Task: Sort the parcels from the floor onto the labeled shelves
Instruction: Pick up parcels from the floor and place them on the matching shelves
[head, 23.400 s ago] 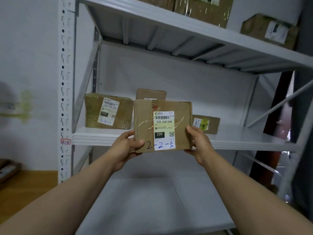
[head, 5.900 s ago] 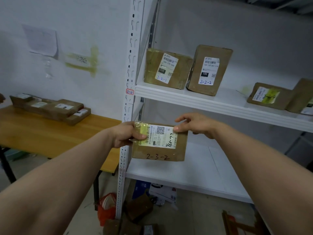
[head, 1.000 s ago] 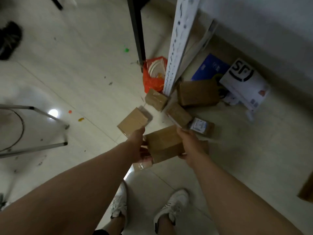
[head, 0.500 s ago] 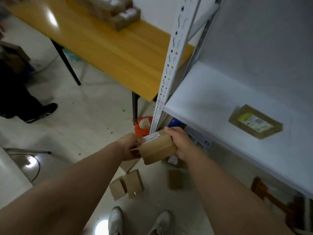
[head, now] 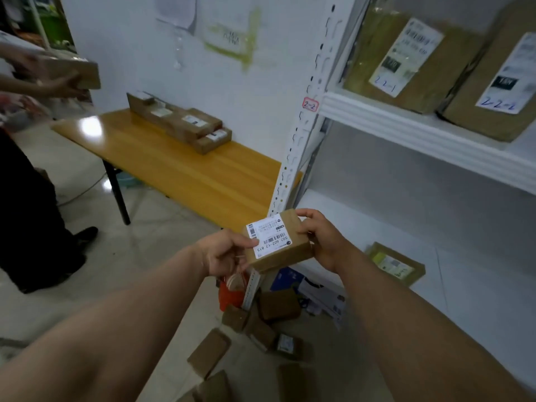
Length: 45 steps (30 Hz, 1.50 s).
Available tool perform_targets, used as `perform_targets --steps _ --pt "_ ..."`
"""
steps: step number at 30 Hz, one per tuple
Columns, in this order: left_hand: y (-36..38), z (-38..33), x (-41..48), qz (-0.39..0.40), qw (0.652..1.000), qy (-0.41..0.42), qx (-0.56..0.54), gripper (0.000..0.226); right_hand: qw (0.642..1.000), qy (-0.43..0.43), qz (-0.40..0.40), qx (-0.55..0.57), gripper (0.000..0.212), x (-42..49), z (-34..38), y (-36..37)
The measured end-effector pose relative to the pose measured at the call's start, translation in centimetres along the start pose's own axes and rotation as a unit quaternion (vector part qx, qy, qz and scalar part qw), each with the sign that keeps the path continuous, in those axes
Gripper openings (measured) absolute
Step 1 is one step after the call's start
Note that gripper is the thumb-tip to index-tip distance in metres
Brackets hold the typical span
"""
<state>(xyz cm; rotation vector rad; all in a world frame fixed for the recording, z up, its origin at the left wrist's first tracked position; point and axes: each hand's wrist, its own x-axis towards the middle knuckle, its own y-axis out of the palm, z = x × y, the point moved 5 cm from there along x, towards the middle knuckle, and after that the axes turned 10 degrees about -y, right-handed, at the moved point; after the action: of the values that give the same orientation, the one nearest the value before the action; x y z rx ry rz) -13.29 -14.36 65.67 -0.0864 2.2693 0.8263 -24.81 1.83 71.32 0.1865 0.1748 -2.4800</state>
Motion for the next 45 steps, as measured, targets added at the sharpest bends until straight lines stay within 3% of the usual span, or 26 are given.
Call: perform_targets --steps 5,8,13,17,20,25,30,38,45 --pt "2.0 -2.9 -2.1 0.050 0.996 0.070 0.036 0.059 0.999 0.004 -0.037 0.014 0.064 -0.4 2.5 -0.6" --pt "3.2 -4.7 -3.2 0.082 0.990 0.108 0.036 0.055 0.999 0.022 -0.034 0.004 0.085 -0.9 3.5 -0.6" --pt "5.3 -5.8 -3.7 0.114 0.982 0.146 0.042 0.062 1.000 -0.009 -0.003 0.011 0.095 -1.1 5.5 0.9" --pt "5.6 -6.0 -4.0 0.094 0.981 0.138 0.102 0.062 1.000 -0.025 0.001 -0.011 0.089 -1.4 7.1 1.0" --pt "5.3 -6.1 -5.1 0.069 0.974 0.112 0.186 0.068 0.999 -0.025 0.014 -0.038 0.065 -1.7 8.4 0.4" --pt "5.8 -8.6 -7.6 0.105 0.968 0.169 0.152 0.070 0.999 -0.024 0.022 -0.003 0.030 -1.8 9.9 -0.3" --pt "6.0 -10.8 -8.8 0.134 0.963 0.208 0.109 0.090 1.000 -0.002 0.020 0.020 0.042 -1.8 10.0 0.1" --pt "5.9 -10.6 -9.9 0.178 0.952 0.178 0.174 0.064 0.998 0.036 0.047 0.002 0.050 -2.2 10.2 0.4" --pt "5.9 -10.7 -8.6 0.117 0.971 0.173 0.119 0.049 0.997 -0.045 -0.038 0.053 0.069 -2.7 11.1 -1.0"
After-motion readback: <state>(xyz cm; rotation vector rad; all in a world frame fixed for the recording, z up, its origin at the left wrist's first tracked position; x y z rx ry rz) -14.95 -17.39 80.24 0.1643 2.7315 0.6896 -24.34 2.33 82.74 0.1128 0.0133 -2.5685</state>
